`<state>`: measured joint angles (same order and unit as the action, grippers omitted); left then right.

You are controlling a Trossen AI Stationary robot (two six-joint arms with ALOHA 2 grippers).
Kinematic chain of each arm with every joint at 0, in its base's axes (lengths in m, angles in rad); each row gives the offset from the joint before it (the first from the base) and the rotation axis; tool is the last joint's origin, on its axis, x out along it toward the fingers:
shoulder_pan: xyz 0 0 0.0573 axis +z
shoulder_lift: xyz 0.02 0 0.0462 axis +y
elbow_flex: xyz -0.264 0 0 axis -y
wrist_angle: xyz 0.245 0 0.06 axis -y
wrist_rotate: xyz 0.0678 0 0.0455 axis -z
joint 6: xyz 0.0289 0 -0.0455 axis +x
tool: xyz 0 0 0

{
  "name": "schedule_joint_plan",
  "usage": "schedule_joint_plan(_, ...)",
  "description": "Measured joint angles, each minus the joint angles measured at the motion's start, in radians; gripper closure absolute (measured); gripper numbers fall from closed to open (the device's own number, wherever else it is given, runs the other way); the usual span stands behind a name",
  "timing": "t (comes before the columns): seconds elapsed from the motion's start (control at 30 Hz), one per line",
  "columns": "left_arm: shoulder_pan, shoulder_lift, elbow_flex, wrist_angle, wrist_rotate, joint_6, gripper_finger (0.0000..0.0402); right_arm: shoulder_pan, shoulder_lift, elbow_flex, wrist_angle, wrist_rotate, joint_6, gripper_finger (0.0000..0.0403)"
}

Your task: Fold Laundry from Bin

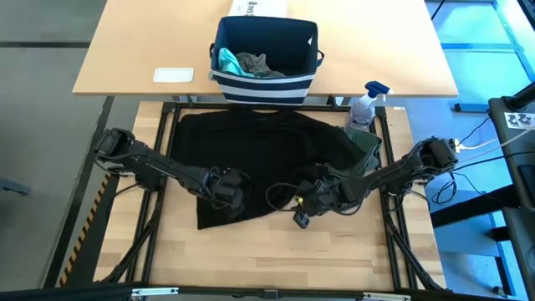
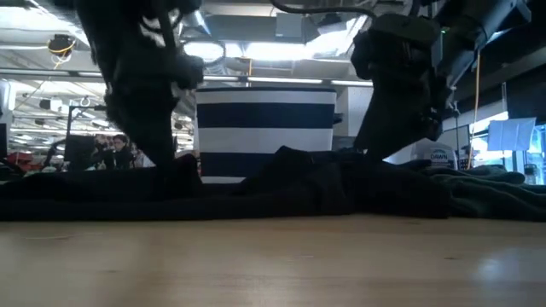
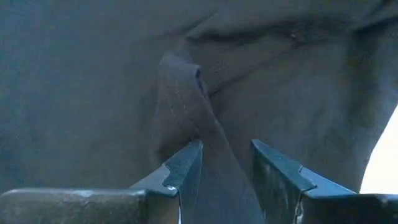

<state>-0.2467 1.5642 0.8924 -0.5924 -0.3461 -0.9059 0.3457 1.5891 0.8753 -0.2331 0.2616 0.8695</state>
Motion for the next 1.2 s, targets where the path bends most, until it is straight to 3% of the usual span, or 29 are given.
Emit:
schedule_joint_plan(0.1,0.031,0.0,-0.042,0.016,0.025,0.015,0.0271,0.009,0.001,0.0,-0.002,0.015,0.018,0.0215)
schedule_joint_plan(0.2,0.058,-0.005,-0.047,-0.104,0.01,0.048,0.0271,0.01,0.001,0.0,-0.003,0.022,0.021,0.0215)
schedule_joint_plan(0.33,0.092,-0.057,-0.029,-0.39,-0.162,0.032,0.0271,0.008,0.001,0.003,-0.005,0.008,0.02,0.0215)
schedule_joint_plan(0.43,0.123,-0.11,-0.031,-0.489,-0.223,0.032,0.0271,0.008,-0.002,0.039,-0.003,0.009,-0.031,0.0215)
schedule_joint_plan(0.53,0.151,-0.159,-0.036,-0.447,-0.203,0.102,0.0271,0.008,-0.004,0.097,0.005,0.04,-0.184,0.0215)
schedule_joint_plan(0.73,0.131,-0.245,-0.036,-0.182,-0.031,0.272,0.0271,-0.003,0.058,0.115,0.183,0.068,-0.636,0.0215)
schedule_joint_plan(0.9,0.088,-0.258,-0.036,-0.025,0.039,0.307,0.0271,-0.052,0.173,0.112,0.181,0.057,-0.66,0.0226)
schedule_joint_plan(1.0,0.064,-0.249,-0.036,-0.002,0.043,0.307,0.0271,-0.079,0.214,0.116,0.188,0.176,-0.665,0.0239)
schedule_joint_plan(1.17,0.045,-0.234,-0.037,-0.005,0.016,0.308,0.0271,-0.211,0.223,0.152,0.191,0.587,-0.684,0.026)
schedule_joint_plan(1.2,0.044,-0.231,-0.037,0.003,0.013,0.311,0.0271,-0.25,0.223,0.158,0.182,0.618,-0.678,0.0263)
